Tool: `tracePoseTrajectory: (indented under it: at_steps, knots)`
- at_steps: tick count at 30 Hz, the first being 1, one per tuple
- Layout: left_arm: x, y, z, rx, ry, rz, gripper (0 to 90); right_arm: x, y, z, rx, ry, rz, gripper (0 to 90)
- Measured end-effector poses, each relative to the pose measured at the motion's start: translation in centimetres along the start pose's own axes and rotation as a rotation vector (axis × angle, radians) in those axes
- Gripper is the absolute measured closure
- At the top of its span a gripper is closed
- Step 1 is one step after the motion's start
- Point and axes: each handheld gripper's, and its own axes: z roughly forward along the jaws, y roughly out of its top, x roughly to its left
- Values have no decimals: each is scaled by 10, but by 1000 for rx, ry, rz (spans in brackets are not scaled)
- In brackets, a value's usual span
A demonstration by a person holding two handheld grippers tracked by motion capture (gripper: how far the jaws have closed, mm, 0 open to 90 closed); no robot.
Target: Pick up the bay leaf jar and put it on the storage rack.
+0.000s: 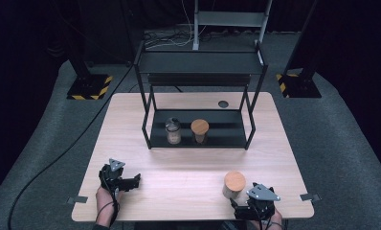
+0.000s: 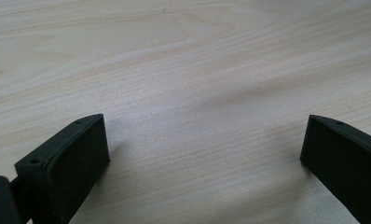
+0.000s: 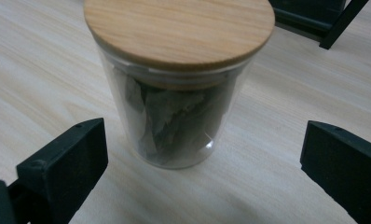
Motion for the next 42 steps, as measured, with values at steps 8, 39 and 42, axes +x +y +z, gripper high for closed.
tracePoseTrajectory:
  at_steps: [8, 39, 42]
  knots:
    - [0, 0, 0, 0, -1, 1, 5, 6, 7, 11, -19, 6, -17, 0]
    - [-2, 1, 1, 0, -9, 9, 5, 6, 19, 41, -57, 15, -5, 2]
    - [-2, 1, 1, 0, -8, 9, 5, 7, 18, 39, -78, -9, -3, 96]
